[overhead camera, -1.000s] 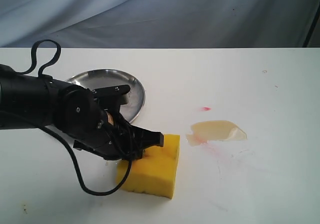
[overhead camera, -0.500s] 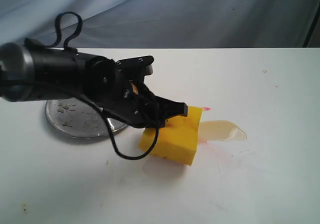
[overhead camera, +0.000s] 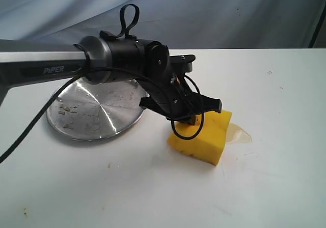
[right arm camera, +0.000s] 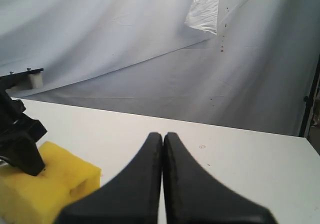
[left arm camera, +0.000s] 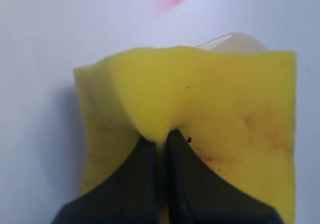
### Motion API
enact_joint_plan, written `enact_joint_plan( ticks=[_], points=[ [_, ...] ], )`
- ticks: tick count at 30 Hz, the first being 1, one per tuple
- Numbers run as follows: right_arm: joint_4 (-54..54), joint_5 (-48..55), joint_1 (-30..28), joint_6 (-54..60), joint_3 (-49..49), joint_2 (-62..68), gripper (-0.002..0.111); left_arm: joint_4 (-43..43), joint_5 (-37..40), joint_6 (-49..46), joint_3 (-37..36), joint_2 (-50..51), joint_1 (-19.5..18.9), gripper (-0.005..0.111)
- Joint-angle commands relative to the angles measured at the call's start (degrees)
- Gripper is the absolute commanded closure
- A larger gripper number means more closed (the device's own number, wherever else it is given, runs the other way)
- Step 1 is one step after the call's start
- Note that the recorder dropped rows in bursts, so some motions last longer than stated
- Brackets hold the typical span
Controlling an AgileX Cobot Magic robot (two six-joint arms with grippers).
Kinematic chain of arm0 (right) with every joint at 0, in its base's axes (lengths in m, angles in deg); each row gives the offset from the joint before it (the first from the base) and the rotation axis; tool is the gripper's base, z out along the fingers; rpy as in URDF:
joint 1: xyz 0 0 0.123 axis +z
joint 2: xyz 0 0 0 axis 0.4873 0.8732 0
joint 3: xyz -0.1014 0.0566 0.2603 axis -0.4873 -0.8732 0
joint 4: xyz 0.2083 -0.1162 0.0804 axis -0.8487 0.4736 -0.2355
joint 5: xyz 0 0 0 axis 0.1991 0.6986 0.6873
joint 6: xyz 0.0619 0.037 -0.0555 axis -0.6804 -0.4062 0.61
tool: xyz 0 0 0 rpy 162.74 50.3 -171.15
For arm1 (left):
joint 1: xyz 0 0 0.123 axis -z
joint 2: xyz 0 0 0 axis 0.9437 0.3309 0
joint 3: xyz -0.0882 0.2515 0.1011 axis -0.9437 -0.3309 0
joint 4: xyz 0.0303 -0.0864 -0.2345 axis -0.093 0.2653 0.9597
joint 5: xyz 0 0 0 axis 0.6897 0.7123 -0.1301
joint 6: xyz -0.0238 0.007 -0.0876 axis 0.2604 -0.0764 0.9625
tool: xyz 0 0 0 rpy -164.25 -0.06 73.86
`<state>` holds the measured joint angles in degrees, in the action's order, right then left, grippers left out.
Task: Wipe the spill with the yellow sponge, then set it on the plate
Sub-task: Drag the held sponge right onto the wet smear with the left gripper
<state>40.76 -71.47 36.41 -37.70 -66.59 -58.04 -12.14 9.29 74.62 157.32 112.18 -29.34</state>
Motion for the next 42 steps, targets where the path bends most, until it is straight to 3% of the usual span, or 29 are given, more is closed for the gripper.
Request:
enact_joint_plan(
  ticks=[1,21,29,37,42],
  points=[
    [0.4,-0.2,-0.5,0.0,-0.2,-0.1,0.108,1.6,0.5,-0.8,4.1,2.2,0.9,0.107],
    [0.4,-0.2,-0.5,0.0,-0.2,-0.1,0.108,9.7,6.6,-11.0,19.0,10.9,3.0,0.107],
    [0.4,-0.2,-0.5,0.0,-0.2,-0.1,0.108,11.0,7.1,-13.9,20.0,11.5,4.2,0.107],
    [0.4,-0.2,-0.5,0.0,-0.2,-0.1,0.108,-0.4,7.5,-5.9,20.0,11.5,1.9,0.107],
    [0.4,-0.2,-0.5,0.0,-0.2,-0.1,0.108,-3.0,8.8,-5.7,20.0,11.5,0.2,0.107]
  ],
)
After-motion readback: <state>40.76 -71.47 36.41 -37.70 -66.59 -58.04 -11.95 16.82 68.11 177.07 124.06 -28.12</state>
